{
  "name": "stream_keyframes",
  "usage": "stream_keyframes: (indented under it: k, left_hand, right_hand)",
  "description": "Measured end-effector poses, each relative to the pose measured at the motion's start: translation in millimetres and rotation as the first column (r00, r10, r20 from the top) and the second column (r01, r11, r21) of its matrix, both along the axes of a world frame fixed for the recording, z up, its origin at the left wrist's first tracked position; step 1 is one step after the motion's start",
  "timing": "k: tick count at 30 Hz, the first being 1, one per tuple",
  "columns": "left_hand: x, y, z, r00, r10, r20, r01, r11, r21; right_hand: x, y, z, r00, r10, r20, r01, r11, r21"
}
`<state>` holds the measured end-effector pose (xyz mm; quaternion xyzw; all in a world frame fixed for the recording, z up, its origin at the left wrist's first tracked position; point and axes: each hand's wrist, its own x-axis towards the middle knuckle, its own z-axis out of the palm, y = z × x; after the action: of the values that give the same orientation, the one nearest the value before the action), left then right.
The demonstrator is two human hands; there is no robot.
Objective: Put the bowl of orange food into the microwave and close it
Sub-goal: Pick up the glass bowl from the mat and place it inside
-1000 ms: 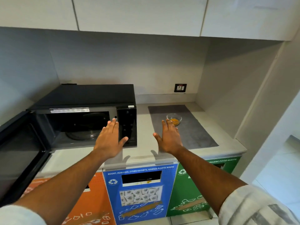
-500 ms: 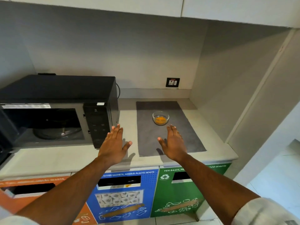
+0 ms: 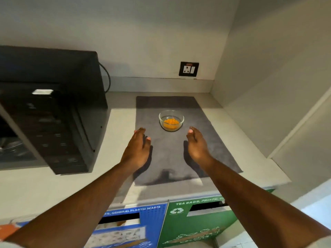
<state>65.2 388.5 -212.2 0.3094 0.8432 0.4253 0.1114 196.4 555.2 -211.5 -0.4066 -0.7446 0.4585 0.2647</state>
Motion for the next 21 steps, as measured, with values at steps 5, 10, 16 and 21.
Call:
stream_keyframes:
  k: [5,10,16,21]
  left_hand:
    - [-26,54,-20,0.986,0.053,0.16,-0.076,0.986,0.145]
    - [-53,102,-30,0.97,0.071,0.232,-0.124,0.968,0.22]
    - [-79,142,-37,0.888,0.037,0.459,-0.209,0.92,0.331]
    - [-90,168,-45,0.821,-0.02,0.57,-0.301,0.834,0.463]
  right_hand:
    - [-35,46,-29,0.969,-0.086,-0.231,0.003,0.941,-0.338]
    - [-70,79,-39,0.927,-0.082,-0.367,-0.061,0.931,-0.36]
    - [-108,102,-44,0.886,-0.09,-0.455,-0.109,0.913,-0.393]
    - [-133,109,-49,0.839,-0.153,-0.522,-0.122,0.882,-0.455]
